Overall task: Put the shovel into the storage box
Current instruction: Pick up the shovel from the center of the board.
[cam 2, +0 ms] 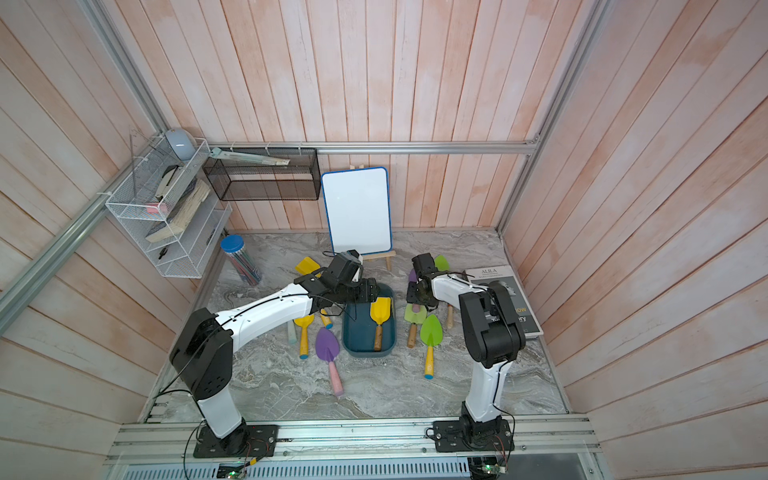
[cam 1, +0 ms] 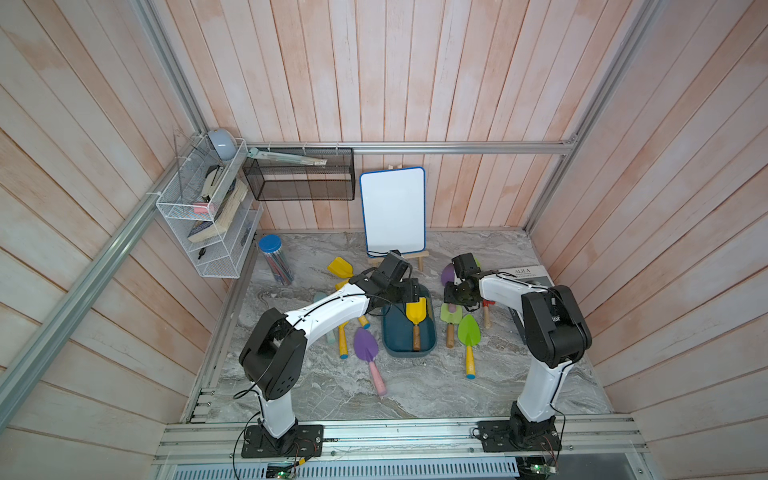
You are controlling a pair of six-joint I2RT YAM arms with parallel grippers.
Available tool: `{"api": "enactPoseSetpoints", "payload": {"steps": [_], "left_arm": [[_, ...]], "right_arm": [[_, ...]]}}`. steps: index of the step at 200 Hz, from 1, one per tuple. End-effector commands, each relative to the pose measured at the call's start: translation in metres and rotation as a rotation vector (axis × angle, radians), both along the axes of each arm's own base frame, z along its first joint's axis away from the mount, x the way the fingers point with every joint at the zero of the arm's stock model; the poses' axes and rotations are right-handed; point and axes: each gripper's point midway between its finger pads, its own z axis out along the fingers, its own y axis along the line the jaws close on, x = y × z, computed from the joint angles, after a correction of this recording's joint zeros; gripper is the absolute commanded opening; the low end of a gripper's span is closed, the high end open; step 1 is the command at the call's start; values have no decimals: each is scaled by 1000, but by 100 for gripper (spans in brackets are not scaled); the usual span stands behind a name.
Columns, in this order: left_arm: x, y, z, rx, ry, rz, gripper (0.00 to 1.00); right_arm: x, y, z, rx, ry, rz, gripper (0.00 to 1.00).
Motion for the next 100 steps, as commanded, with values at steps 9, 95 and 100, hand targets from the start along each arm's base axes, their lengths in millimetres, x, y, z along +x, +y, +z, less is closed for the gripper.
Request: {"api": "enactPoseSetpoints", "payload": {"steps": [9, 95, 100], "left_arm": [[1, 3, 10, -14, -29, -6, 78], [-1, 1, 10, -32, -32, -19, 78], [-2, 0, 11, -37, -33, -22, 78]], "right_arm": [[4, -2, -3, -12, 5, -11, 35], [3, -4, 12, -11, -27, -11, 0], [2, -3, 16, -9, -37, -8, 0]]}}
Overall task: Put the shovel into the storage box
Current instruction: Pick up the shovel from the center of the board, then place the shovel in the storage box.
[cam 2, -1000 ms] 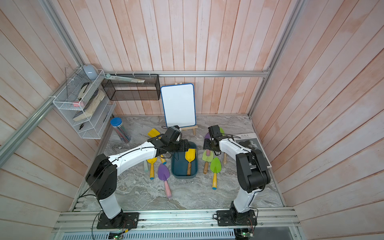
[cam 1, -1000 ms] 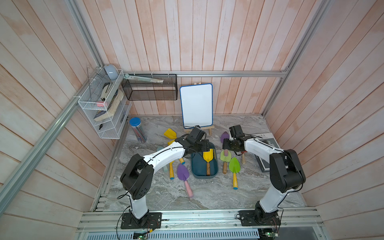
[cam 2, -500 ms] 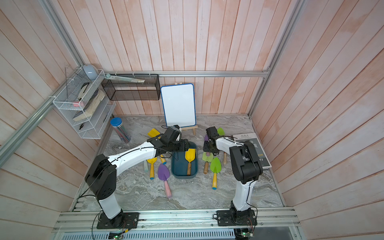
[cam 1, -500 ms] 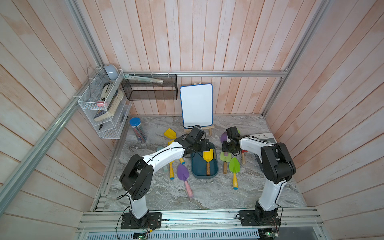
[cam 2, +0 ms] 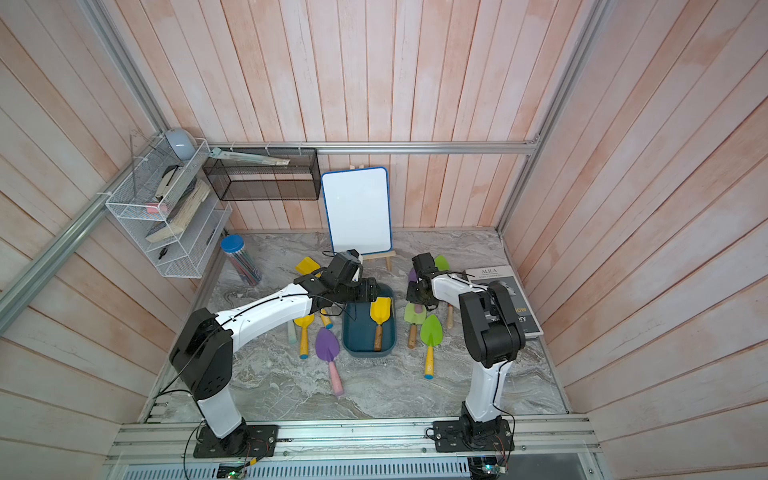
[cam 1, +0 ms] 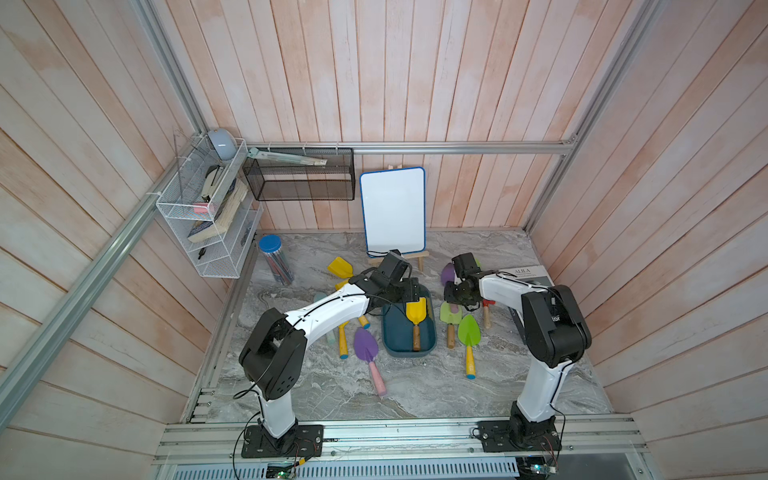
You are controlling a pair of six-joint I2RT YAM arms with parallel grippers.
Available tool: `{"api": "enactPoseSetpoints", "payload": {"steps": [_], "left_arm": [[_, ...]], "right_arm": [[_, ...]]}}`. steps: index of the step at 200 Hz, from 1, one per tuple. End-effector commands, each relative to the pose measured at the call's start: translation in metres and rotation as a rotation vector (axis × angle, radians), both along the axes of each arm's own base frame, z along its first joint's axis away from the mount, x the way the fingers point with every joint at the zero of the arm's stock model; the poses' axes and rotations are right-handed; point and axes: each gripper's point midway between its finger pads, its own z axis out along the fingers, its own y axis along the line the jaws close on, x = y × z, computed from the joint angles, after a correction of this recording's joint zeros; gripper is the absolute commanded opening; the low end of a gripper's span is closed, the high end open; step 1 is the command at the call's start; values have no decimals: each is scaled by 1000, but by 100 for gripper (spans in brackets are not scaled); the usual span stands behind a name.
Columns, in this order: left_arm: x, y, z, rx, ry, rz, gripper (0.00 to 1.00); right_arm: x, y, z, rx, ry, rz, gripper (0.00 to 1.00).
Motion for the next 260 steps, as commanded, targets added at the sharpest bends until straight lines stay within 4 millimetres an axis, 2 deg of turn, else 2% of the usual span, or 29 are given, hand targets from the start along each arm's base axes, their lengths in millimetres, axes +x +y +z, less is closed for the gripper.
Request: {"api": "enactPoseSetpoints", "payload": {"steps": [1, 30, 68, 111, 151, 187, 224, 260], "left_arm": [[-3, 1, 11, -29, -29, -22, 78], [-6, -2, 18, -58, -49, -47, 78], [-9, -5, 28, -97, -80, -81, 79], [-12, -16, 43, -178, -114, -140, 79], [-6, -19, 41, -194, -130, -143, 78], [-2, -23, 39, -229, -129, -149, 66], [1, -23, 41, -264, -137, -137, 63], [9, -20, 32, -258, -121, -119, 57]], "right_arm": [[2, -3, 17, -9, -40, -5, 0], [-5, -1, 48, 2, -120, 38, 0], [-33, 6, 76, 14, -185, 111, 0], [-70, 39, 105, 89, -239, 262, 0], [-94, 65, 130, 171, -278, 340, 0], [-106, 77, 137, 202, -279, 381, 0], [-110, 80, 133, 200, -272, 382, 0], [-113, 85, 141, 221, -297, 389, 0]]}}
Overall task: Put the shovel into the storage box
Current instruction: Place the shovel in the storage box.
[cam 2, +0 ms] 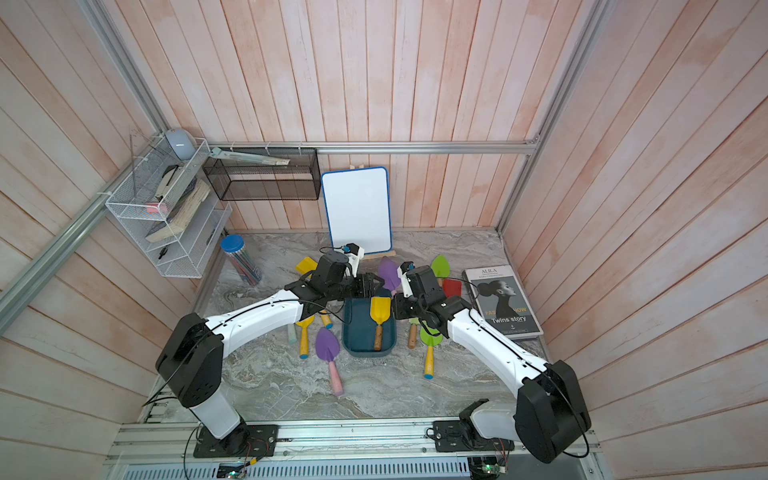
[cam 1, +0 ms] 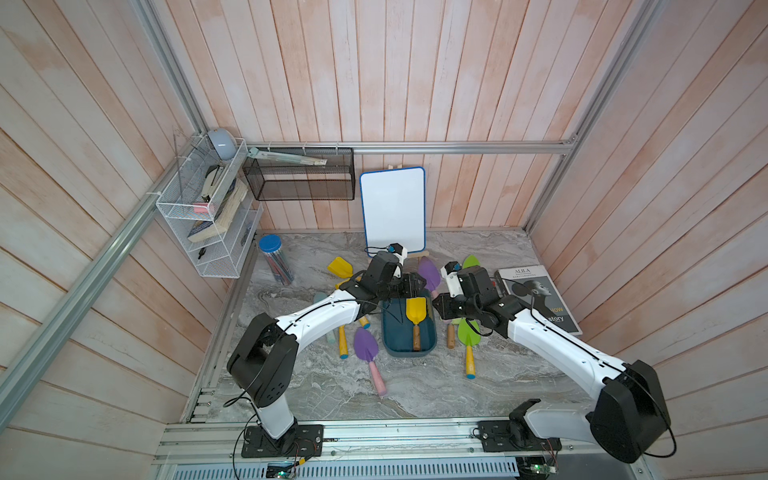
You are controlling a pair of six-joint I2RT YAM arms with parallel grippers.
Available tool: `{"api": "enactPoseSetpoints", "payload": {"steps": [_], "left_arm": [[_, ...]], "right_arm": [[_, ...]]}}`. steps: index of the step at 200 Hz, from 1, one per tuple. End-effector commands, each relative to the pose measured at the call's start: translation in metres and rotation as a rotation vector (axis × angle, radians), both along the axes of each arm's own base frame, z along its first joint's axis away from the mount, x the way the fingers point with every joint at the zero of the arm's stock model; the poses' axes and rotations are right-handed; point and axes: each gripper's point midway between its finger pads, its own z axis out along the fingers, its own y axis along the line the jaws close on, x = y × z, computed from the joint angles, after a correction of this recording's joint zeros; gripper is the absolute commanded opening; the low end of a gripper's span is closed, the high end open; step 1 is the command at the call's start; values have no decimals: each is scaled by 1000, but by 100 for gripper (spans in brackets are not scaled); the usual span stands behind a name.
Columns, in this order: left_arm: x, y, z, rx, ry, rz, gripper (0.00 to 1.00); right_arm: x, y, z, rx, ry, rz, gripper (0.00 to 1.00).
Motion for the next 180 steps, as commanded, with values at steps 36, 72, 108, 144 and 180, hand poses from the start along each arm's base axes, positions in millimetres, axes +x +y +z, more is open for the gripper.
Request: {"api": "enactPoseSetpoints", "payload": {"steps": [36, 72, 108, 144, 180], "left_arm": [[12, 3, -10, -37, 13, 16, 50], [14, 1, -12, -71, 26, 9, 41], [12, -5, -16, -99, 49, -14, 34], [10, -5, -21, -102, 65, -14, 22], [8, -4, -25, -97, 74, -13, 11]], "right_arm": [[-9, 9, 8, 40, -14, 27, 0], [-12, 11, 4, 47, -11, 33, 0], [-13, 16, 3, 75, -11, 43, 0], [-12, 18, 3, 79, -11, 47, 0], [-12, 19, 2, 78, -8, 50, 0]]}}
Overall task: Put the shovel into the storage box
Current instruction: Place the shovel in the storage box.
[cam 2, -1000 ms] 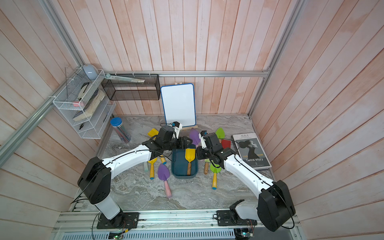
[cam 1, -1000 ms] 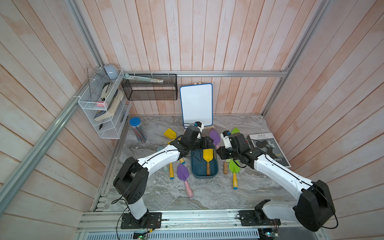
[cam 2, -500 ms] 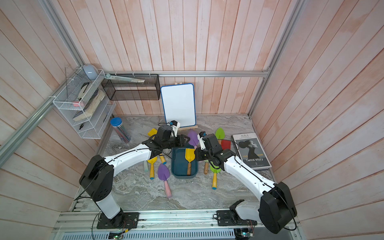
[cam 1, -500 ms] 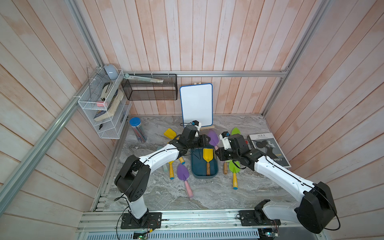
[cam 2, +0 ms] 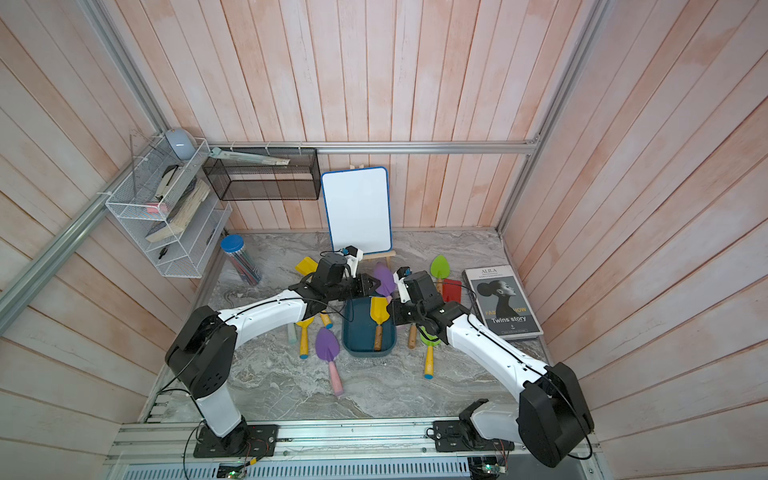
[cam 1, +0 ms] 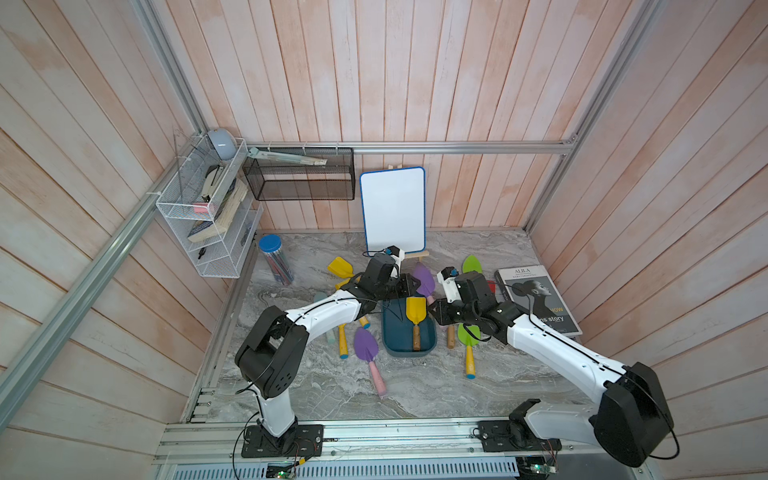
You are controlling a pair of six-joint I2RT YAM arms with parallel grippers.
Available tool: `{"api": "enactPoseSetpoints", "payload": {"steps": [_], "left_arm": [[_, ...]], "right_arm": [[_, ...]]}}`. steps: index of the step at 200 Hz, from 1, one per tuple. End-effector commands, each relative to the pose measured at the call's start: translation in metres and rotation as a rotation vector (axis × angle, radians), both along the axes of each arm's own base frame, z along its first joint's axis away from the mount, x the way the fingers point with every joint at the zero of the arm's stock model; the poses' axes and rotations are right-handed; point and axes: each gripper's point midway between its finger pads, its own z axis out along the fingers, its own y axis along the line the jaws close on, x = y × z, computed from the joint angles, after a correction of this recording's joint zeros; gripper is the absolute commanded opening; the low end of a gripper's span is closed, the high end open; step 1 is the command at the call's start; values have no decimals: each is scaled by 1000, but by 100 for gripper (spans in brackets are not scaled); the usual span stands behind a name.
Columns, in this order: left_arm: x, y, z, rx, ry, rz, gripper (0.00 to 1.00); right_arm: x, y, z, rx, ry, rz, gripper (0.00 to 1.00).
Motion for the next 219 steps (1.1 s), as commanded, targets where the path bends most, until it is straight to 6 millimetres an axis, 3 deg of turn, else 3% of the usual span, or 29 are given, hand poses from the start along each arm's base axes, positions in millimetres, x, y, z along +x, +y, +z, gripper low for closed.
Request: {"api": "enactPoseSetpoints", "payload": {"steps": [1, 19, 63, 96, 123, 172, 219], "left_arm": [[0, 1, -6, -2, 3, -4, 11], [-1, 1, -6, -1, 6, -5, 0], [-4, 3, -10, 11, 22, -5, 0], [-5, 8, -11, 40, 19, 0, 0], [-3, 15, -7, 62, 8, 4, 0], [1, 32, -4, 121, -6, -1, 0], [3, 39, -21, 205, -13, -30, 0]], "right_arm": [[2, 7, 8, 34, -24, 11, 0], [2, 8, 8, 36, -22, 10, 0], [3, 8, 9, 39, -20, 2, 0], [2, 5, 15, 41, -27, -7, 38], [-1, 2, 22, 50, -36, -17, 50], [-7, -5, 24, 50, -46, -34, 54], [-8, -6, 17, 41, -31, -36, 54]]}}
